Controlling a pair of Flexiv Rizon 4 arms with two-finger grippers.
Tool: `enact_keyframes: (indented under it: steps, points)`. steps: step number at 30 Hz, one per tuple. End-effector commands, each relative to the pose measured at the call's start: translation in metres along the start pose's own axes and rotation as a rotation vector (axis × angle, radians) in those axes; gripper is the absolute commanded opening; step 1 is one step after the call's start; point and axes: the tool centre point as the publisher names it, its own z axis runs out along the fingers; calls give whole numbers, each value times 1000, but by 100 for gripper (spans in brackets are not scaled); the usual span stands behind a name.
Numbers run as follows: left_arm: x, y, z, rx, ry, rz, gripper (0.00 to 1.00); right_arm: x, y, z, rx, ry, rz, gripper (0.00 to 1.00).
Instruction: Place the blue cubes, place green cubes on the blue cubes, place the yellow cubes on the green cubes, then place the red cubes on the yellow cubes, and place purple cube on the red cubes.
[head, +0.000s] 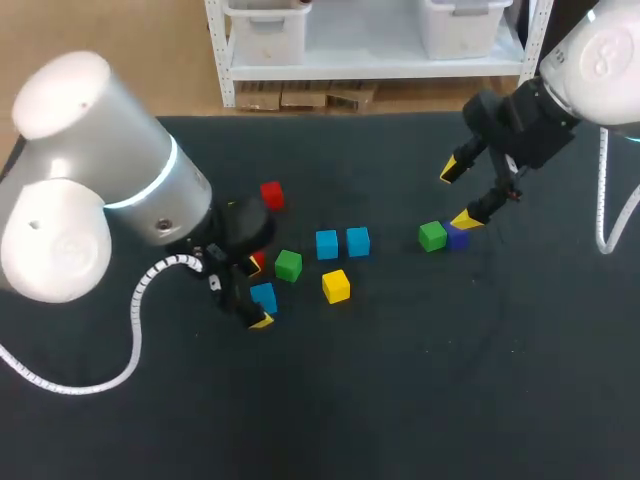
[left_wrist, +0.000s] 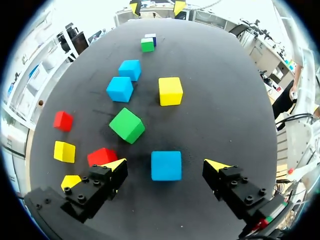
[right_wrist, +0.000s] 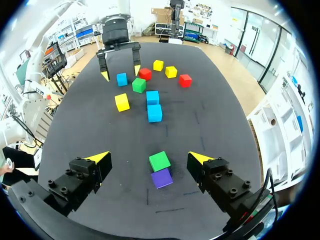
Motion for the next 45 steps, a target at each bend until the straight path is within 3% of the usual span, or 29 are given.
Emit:
enact_keyframes:
  steps: [1,2,3,4,5,7,16,17,21,30,37,45]
  points:
    - [-2,2,8,-1,4,-8,94,0,0,0,-1,-2,-1,100]
    - [-2,2,8,-1,4,-10,87,0,0,0,-1,-2,-1,100]
    - [-2,1,9,-1,3,-12,61,0,0,0,-1,-2,-1,100]
    - [-1,1,9,-1,1,-14,43,0,0,0,-1,-2,-1,100]
    - [-1,0,9,0,1,-19,33,0,0,0,-1,-2,-1,100]
    - [0,-2,9,2,0,-23,22,0,0,0,-1,-2,-1,100]
    - [7,-6,3,7,3,-40,33,0,0,0,-1,-2,-1,100]
    - [7,-5,2,6,3,-41,31,0,0,0,-1,-2,-1,100]
    - [6,-4,1,0,0,-31,0,0,0,0,-1,-2,-1,100]
    - [-12,4,-17,3,-15,15,0,0,0,0,-1,-2,-1,100]
    - [-29,32,-41,-14,6,87,0,0,0,0,-1,-2,-1,100]
    - [-49,82,-47,-15,23,185,0,0,0,0,-1,-2,-1,100]
